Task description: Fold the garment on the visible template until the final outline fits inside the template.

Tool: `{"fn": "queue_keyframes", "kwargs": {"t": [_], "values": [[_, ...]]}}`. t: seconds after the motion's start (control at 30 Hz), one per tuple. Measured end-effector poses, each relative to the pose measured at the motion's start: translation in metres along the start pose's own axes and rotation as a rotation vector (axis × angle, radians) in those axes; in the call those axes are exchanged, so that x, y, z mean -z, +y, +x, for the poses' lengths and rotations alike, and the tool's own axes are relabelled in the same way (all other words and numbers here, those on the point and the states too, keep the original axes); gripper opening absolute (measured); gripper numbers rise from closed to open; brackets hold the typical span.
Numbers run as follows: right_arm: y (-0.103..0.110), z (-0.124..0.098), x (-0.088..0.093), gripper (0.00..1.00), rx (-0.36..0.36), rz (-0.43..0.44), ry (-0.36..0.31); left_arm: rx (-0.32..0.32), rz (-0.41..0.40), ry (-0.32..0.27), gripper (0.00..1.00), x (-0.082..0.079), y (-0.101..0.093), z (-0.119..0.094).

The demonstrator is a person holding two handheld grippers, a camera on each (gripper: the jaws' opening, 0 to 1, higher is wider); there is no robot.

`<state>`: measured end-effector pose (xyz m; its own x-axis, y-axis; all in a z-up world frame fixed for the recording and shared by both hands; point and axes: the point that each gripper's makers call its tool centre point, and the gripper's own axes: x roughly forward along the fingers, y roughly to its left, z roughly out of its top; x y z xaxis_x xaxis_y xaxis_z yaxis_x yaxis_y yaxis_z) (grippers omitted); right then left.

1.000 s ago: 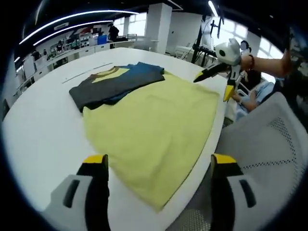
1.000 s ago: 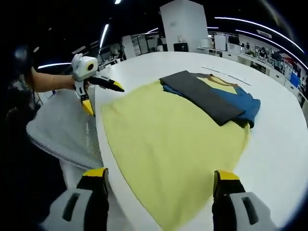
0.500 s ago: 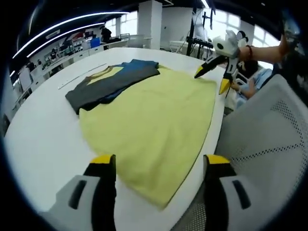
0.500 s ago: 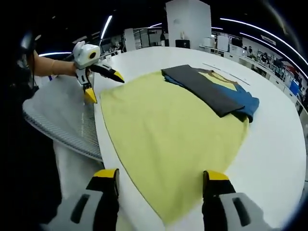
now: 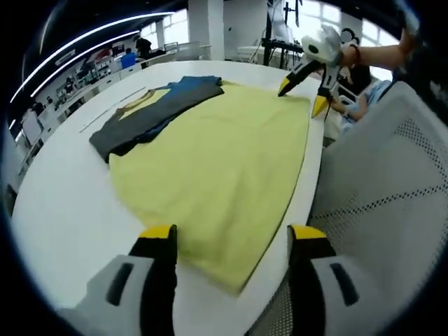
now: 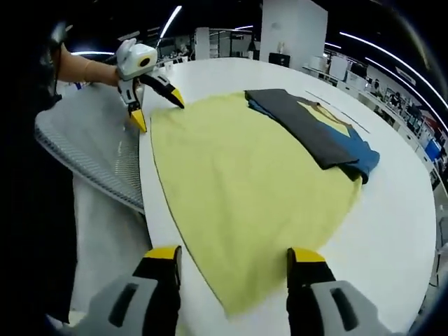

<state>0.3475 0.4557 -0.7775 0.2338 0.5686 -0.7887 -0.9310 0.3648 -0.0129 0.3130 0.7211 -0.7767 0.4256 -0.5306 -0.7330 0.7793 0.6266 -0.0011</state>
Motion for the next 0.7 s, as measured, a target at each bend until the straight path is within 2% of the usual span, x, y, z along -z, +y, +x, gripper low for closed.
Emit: {"fn": "queue_keyframes", "kwargs": {"t": [0.23, 0.57, 0.7], "values": [[-0.0059, -0.0012, 0.0001, 0.52, 0.006, 0.006, -0.003, -0.012, -0.005, -0.004, 0.55, -0.0006, 0.0041, -0.0012], [-0.0086, -0.0016, -0.0004, 0.46, 0.017, 0.013, -0.008, -0.003, 0.004, 0.010, 0.38, -0.0022, 0.0082, -0.0030], [-0.0095, -0.0014, -0.0016, 0.39, 0.024, 0.013, -0.015, -0.006, -0.002, 0.008, 0.31, -0.0044, 0.0104, -0.0014]]}}
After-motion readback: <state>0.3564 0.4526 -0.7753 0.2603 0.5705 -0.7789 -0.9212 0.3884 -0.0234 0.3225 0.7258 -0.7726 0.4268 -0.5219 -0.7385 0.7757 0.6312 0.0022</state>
